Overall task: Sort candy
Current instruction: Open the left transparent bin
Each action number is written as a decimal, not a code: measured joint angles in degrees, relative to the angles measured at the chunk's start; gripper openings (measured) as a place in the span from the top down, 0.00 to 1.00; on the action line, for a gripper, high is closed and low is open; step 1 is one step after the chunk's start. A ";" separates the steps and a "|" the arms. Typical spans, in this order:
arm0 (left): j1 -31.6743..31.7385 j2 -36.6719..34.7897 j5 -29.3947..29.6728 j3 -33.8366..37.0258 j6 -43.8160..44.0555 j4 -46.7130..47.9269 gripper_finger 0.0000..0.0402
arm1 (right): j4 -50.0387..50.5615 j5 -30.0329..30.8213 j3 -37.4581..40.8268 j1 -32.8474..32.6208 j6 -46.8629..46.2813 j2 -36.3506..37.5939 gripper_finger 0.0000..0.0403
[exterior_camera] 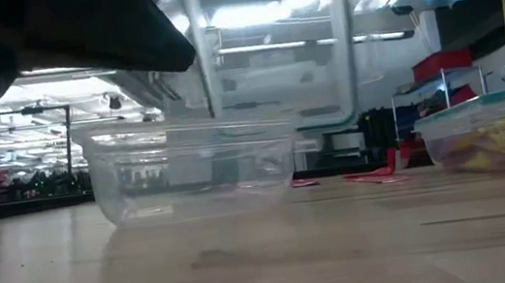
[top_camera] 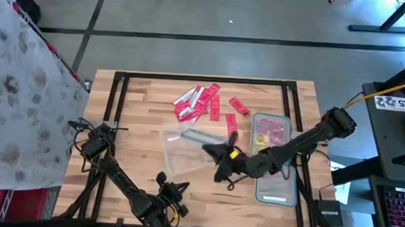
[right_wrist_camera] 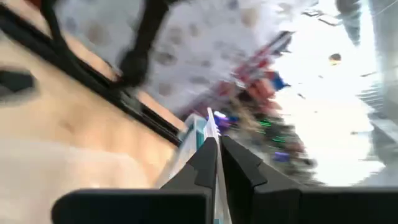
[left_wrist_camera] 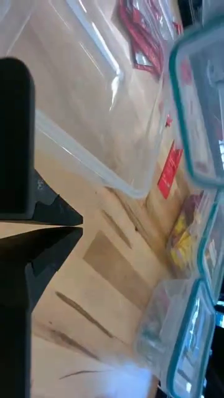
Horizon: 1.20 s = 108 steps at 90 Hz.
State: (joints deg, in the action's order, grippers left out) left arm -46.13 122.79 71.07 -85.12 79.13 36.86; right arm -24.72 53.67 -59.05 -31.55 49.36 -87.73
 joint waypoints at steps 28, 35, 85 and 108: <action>0.07 -0.01 0.02 -0.04 -1.18 -0.02 1.00 | 27.01 25.28 0.02 -10.15 6.84 9.03 1.00; 0.07 -0.01 0.03 -0.04 -1.19 -0.01 1.00 | 32.88 28.45 0.04 -11.87 5.07 11.24 1.00; 0.07 -0.05 0.33 -0.07 -2.71 -0.02 1.00 | 76.75 32.91 0.22 -13.09 -4.51 29.11 1.00; 0.09 -0.07 0.33 -0.07 -2.69 -0.09 1.00 | 77.57 25.17 5.17 -13.12 -11.51 22.98 1.00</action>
State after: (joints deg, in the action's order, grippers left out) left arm -46.04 122.72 71.40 -85.19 76.44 36.77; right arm 52.84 78.85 -53.88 -44.67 37.86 -64.75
